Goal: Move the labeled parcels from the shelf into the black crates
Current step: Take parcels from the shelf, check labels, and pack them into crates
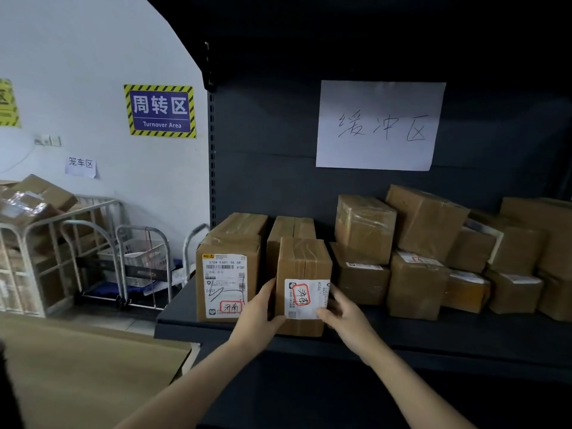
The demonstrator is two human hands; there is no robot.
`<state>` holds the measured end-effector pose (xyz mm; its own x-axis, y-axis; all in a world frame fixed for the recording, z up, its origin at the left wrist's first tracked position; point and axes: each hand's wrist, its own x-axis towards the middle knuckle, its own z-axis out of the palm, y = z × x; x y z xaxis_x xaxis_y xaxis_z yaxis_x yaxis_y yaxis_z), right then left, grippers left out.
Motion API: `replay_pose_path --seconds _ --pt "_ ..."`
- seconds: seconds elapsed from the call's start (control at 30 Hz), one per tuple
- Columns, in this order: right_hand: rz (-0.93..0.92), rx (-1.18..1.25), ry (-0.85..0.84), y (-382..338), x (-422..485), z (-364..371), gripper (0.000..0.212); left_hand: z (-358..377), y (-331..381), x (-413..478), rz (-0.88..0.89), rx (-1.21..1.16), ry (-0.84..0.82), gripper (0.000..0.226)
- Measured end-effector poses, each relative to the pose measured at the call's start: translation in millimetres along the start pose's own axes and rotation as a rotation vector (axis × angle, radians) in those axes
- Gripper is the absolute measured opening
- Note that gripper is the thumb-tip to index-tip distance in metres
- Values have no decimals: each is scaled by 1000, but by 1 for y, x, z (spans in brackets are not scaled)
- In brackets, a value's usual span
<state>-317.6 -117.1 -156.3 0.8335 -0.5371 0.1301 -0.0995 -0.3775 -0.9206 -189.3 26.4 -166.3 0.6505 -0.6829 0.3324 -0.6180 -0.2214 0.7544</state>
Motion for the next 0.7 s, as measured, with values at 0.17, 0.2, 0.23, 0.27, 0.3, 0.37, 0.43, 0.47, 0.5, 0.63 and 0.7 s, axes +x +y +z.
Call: replay_pose_path --seconds 0.17,0.2,0.23,0.27,0.3,0.37,0.43,0.47,0.5,0.63,0.7 --pt "-14 -58 5 -6 2 6 62 -8 -5 -4 -99 -16 -57 79" --pt "-21 -71 2 -6 2 6 62 -10 -5 -6 -107 -13 -64 80" --pt "-27 -86 0 -5 1 6 63 -12 -6 -8 -106 2 -70 80" --pt "-33 -102 1 -5 1 5 64 -14 -7 -10 -96 26 -76 79" --pt "-39 -119 3 -4 0 5 65 -17 -8 -14 -78 63 -75 78" --pt "-52 -159 8 -3 -1 5 69 -26 -11 -22 -32 161 -58 70" --pt "-59 -191 10 -3 -2 5 71 -37 -16 -30 11 256 -8 55" --pt "-60 -203 9 -2 -2 5 72 -43 -19 -33 23 303 36 44" --pt "-58 -211 7 -2 -2 5 72 -50 -23 -36 22 338 93 32" --pt "-52 -195 -16 -3 2 10 70 -75 -46 -35 -101 297 289 37" --pt "-44 -171 -29 -3 4 14 69 -84 -56 -30 -198 265 306 45"
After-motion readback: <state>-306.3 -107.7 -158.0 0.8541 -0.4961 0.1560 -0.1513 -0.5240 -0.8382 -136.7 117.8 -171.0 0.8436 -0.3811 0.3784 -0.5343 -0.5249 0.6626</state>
